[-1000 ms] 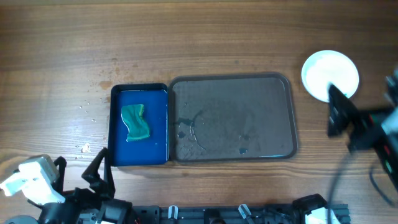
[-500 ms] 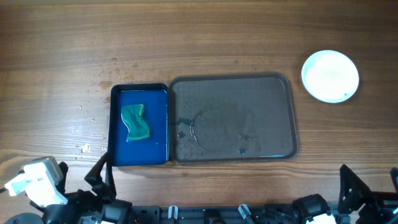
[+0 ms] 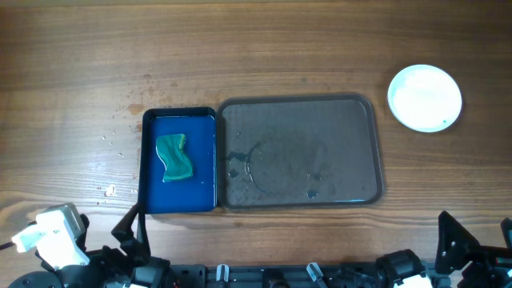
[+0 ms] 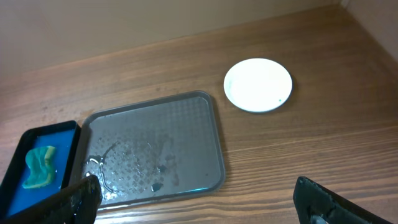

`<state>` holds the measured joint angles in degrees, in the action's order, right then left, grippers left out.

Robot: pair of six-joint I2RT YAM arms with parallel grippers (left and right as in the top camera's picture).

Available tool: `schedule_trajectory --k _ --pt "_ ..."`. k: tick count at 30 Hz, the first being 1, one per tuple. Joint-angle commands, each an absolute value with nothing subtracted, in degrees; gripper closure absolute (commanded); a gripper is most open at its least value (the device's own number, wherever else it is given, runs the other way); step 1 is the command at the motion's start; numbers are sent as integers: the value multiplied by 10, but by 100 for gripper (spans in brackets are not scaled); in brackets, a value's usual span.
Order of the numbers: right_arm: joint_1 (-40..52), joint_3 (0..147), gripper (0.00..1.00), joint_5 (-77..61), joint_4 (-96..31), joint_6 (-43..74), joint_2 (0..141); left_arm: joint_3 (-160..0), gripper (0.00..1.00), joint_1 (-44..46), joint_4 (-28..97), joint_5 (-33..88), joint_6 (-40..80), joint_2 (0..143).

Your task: Clean dirty plates on tray and stack at the side

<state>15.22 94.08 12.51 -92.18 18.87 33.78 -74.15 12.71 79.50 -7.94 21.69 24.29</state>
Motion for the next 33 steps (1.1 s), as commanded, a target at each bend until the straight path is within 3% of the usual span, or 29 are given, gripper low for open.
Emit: schedule_trajectory --k 1,26,29,33 --pt "151 937 0 133 -921 197 334 -743 0 130 808 -89 208 239" --pt "152 937 0 133 -921 197 334 -742 0 130 810 -89 208 239" --pt "152 937 0 133 -921 197 334 -738 0 111 774 -99 208 235" --pt "152 937 0 133 -921 197 334 -684 0 46 626 -116 208 190"
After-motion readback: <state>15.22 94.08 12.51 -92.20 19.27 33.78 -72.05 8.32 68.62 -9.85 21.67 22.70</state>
